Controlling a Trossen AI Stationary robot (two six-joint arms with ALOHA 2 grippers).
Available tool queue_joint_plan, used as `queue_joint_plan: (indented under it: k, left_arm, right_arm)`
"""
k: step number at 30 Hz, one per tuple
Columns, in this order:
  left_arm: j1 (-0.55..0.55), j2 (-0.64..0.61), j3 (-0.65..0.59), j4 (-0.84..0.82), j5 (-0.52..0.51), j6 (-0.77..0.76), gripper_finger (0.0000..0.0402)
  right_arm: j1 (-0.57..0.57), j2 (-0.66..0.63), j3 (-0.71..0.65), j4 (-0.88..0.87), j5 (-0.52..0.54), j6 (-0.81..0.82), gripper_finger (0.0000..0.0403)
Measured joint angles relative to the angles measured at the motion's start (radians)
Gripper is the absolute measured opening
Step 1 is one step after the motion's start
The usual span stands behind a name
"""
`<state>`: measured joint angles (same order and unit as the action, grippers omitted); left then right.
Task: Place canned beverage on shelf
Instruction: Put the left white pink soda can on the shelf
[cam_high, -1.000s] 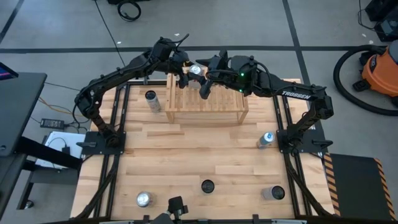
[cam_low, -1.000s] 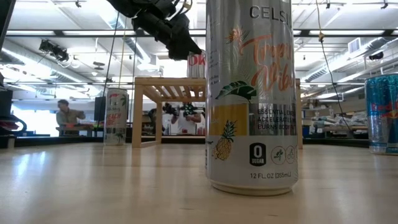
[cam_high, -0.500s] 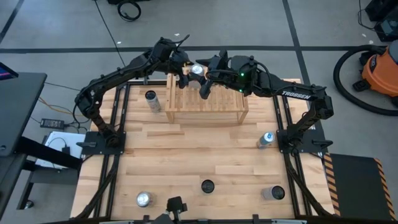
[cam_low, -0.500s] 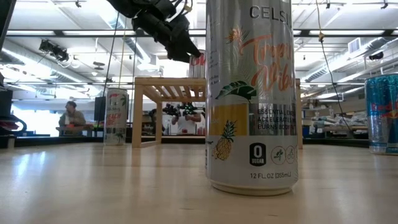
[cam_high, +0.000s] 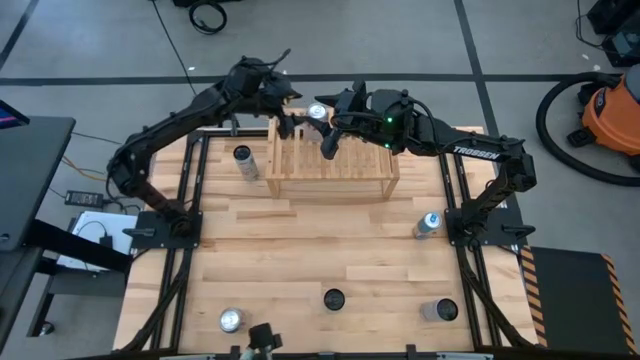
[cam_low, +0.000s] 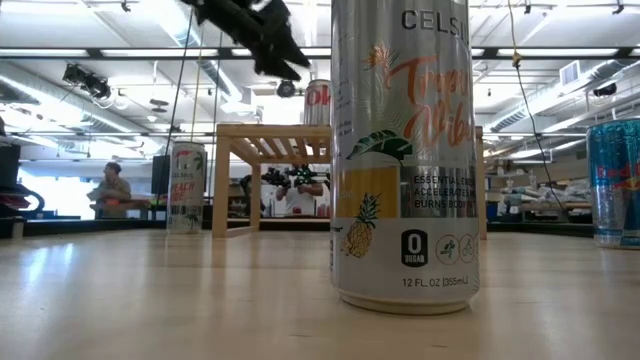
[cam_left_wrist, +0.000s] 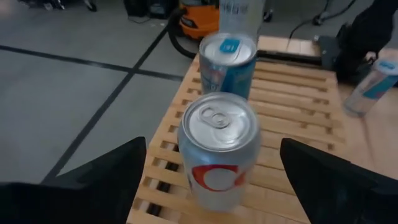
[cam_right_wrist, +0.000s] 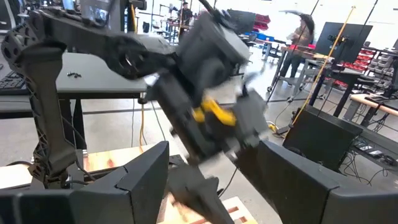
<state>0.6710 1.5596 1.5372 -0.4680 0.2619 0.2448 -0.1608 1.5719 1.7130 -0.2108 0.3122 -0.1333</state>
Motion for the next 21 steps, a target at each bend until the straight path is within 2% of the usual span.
queue_joint_plan:
  k: [10, 14, 17, 21]
  left_arm:
    - [-0.014, -0.134, 0.002, -0.068, 0.003, -0.082, 0.0371]
    - [-0.02, -0.148, 0.002, -0.122, 0.012, -0.069, 0.0371]
    - [-0.022, -0.151, 0.002, -0.122, 0.06, -0.059, 0.0371]
    - [-0.022, -0.153, 0.002, -0.124, 0.066, -0.076, 0.0371]
  right_arm:
    - [0.0, 0.0, 0.0, 0.0, 0.0, 0.0, 0.0257]
    - [0.0, 0.0, 0.0, 0.0, 0.0, 0.0, 0.0257]
    - [0.0, 0.0, 0.0, 0.006, -0.023, 0.0, 0.0257]
    - [0.003, 0.0, 0.0, 0.015, -0.026, 0.0, 0.0257]
